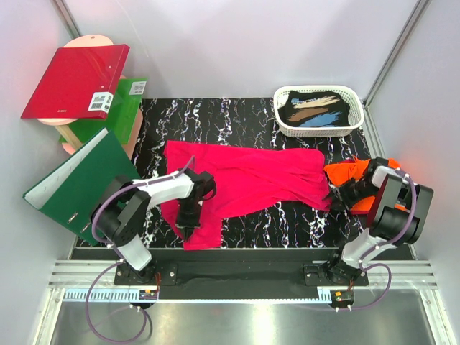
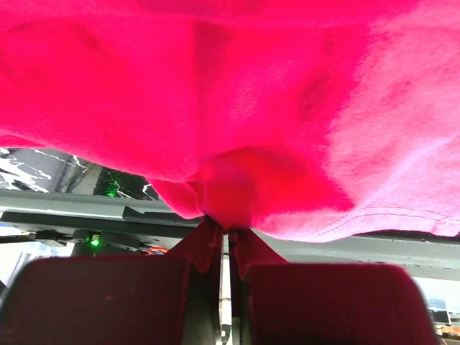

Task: Fold and stack the t-shirts
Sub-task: Grap the side of the flattened tshirt closest away from the robot with both arms, then fold the other side of the tshirt into a rectangle

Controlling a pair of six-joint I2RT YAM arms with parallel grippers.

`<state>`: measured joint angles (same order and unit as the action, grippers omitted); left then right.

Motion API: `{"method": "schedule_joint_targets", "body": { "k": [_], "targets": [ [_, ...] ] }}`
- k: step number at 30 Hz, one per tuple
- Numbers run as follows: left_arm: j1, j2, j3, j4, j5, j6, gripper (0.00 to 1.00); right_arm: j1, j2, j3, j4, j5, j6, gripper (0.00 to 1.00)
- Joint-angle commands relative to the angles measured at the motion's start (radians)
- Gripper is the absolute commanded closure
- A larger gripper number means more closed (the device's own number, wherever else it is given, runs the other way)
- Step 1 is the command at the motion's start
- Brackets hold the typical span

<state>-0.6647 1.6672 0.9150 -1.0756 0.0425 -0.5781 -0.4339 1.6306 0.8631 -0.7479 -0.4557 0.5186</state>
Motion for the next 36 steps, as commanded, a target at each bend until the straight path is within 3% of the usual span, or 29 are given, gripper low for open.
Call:
{"method": "schedule_joint_targets", "body": {
  "k": [1,2,5,10,17,28,36],
  "targets": [
    [0.013,-0.047,0.007,-0.033,-0.027,0.012,1.00,0.001,0.054,0.008,0.042,-0.027,0.018,0.70],
    [0.013,-0.055,0.005,-0.040,-0.029,0.009,1.00,0.001,0.058,0.014,0.047,-0.032,0.018,0.87],
    [0.022,-0.079,0.004,-0.066,-0.032,0.003,1.00,0.001,0.063,0.030,0.047,-0.049,0.014,1.00],
    [0.033,-0.162,0.054,-0.156,-0.064,-0.031,1.00,0.001,0.037,0.063,0.028,-0.069,0.009,1.00],
    [0.054,-0.185,0.273,-0.268,-0.131,-0.063,1.00,0.001,0.014,0.114,0.019,-0.129,-0.006,1.00],
    [0.209,0.005,0.490,-0.248,-0.191,-0.031,1.00,0.001,0.097,0.238,0.097,-0.288,-0.017,1.00],
    [0.329,0.184,0.775,-0.282,-0.178,0.015,1.00,0.004,0.212,0.369,0.196,-0.403,0.040,1.00]
  ]
}}
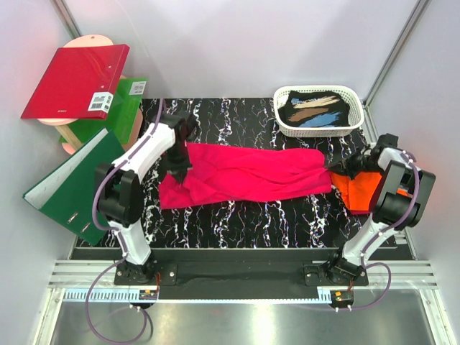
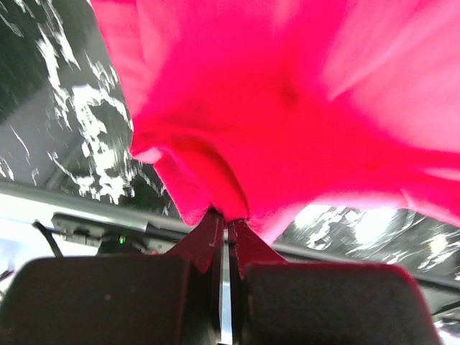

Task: Fold and stack the t-shirts
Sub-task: Fold the other side of the tshirt into a rectangle

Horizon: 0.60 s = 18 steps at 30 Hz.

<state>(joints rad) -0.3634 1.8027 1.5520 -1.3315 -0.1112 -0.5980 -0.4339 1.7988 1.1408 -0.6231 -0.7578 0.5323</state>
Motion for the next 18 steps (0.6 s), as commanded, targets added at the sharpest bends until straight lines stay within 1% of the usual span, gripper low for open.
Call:
{"method": "schedule_joint_targets", "body": {
  "k": [1,4,7,14,18],
  "targets": [
    [0.032,0.069,0.202,-0.035,-0.027,0.037,1.00,0.004,0.054,0.103,0.074,-0.110,0.028,1.00],
    [0.047,0.144,0.319,-0.083,-0.038,0.038,1.00,0.021,0.091,0.132,0.086,-0.141,0.032,1.00],
    [0.066,0.203,0.403,-0.100,-0.039,0.041,1.00,0.041,0.114,0.152,0.098,-0.153,0.025,1.00],
    [0.107,0.354,0.519,-0.112,-0.016,0.060,1.00,0.124,0.191,0.249,0.100,-0.184,0.026,1.00],
    [0.133,0.435,0.592,-0.113,0.004,0.060,1.00,0.142,0.214,0.273,0.099,-0.184,0.035,1.00]
  ]
}}
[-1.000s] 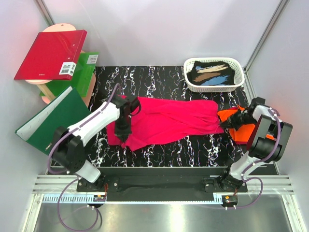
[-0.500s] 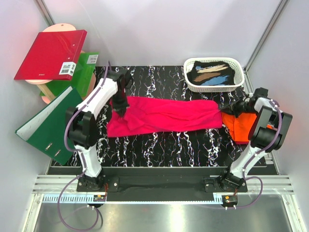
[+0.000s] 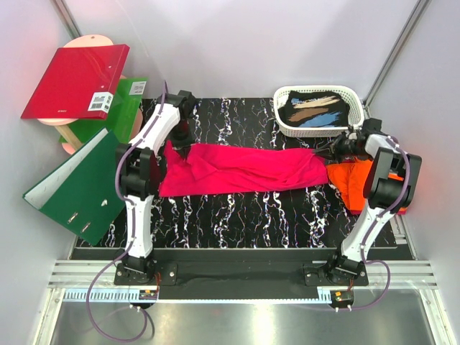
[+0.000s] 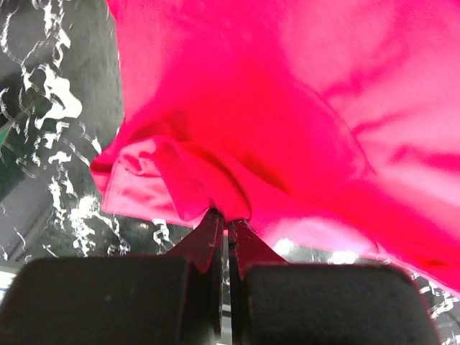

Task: Fold and stack the t-shirts
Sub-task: Fold the other side of the tshirt into a rectangle

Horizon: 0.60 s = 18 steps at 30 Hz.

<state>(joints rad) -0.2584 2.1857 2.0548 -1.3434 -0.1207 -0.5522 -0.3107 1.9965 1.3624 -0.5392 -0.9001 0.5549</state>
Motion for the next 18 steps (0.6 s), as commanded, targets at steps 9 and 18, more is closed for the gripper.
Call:
{"method": "schedule_joint_targets", "body": {
  "k": [9,18],
  "targets": [
    [0.096,0.158,0.180,-0.080,0.053,0.015,0.93,0.021,0.044,0.073,0.015,-0.045,0.025,1.00],
    [0.107,0.062,0.104,-0.051,0.067,0.052,0.01,0.021,0.064,0.107,-0.183,0.312,0.031,1.00]
  ]
}}
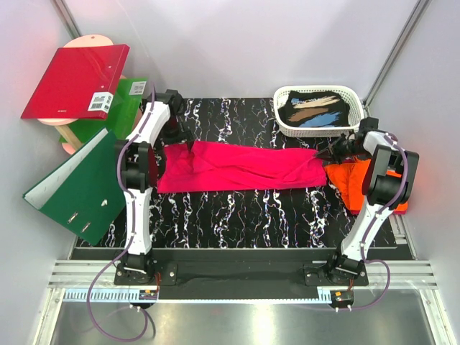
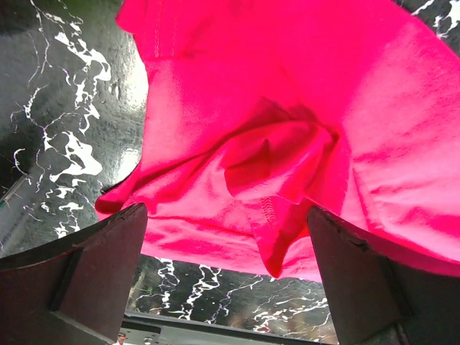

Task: Fold and stack the t-shirts
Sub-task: Fold the other side of the tshirt into a rectangle

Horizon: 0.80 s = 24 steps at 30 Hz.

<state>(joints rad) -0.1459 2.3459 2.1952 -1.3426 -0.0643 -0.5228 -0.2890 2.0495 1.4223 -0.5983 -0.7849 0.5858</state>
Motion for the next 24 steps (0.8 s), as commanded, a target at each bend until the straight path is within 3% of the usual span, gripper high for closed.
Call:
{"method": "schedule_joint_targets", "body": {
  "k": [1,6,9,10,12,13,15,16,17,18,19,20,21,22,24],
  "targets": [
    [-0.006,-0.111,-0.052,-0.049,0.008,0.027,0.01,-0.001,0.009,0.046,-0.176,0.219,-0.006,1.00],
    [-0.006,-0.152,-0.103,-0.046,-0.014,0.047,0.01,-0.001,0.011,-0.005,-0.276,0.348,-0.072,1.00],
    [-0.014,-0.178,-0.107,-0.044,-0.014,0.059,0.01,-0.001,0.041,-0.032,-0.307,0.371,-0.089,0.90],
    [-0.015,-0.186,-0.097,-0.044,-0.014,0.072,0.01,-0.001,0.049,-0.039,-0.310,0.369,-0.092,0.82],
    [-0.024,-0.218,-0.091,-0.040,-0.005,0.076,0.01,-0.001,0.040,-0.049,-0.305,0.374,-0.096,0.75],
    [-0.026,-0.249,-0.098,-0.033,0.000,0.079,0.01,0.001,0.025,-0.051,-0.301,0.378,-0.095,0.57],
    [-0.035,-0.279,-0.106,-0.021,0.006,0.084,0.01,0.002,-0.050,-0.048,-0.282,0.384,-0.098,0.35],
    [-0.038,-0.305,-0.120,-0.012,0.009,0.086,0.01,0.004,-0.081,-0.042,-0.281,0.404,-0.101,0.20],
    [-0.046,-0.316,-0.126,-0.007,0.030,0.086,0.01,0.004,-0.145,-0.033,-0.276,0.407,-0.106,0.17],
    [-0.050,-0.329,-0.136,-0.001,0.049,0.089,0.01,0.004,-0.175,-0.023,-0.271,0.412,-0.109,0.08],
    [-0.063,-0.348,-0.165,0.013,0.058,0.089,0.02,0.004,-0.201,-0.014,-0.271,0.426,-0.112,0.07],
    [-0.069,-0.358,-0.182,0.020,0.105,0.093,0.13,0.004,-0.248,0.001,-0.270,0.429,-0.121,0.08],
    [-0.078,-0.362,-0.201,0.028,0.113,0.096,0.34,0.004,-0.267,0.007,-0.270,0.434,-0.124,0.08],
    [-0.089,-0.373,-0.242,0.033,0.112,0.093,0.98,0.004,-0.284,0.013,-0.270,0.434,-0.124,0.09],
    [-0.113,-0.376,-0.308,0.057,0.136,0.098,1.00,0.004,-0.316,0.020,-0.262,0.408,-0.127,0.12]
  ]
}}
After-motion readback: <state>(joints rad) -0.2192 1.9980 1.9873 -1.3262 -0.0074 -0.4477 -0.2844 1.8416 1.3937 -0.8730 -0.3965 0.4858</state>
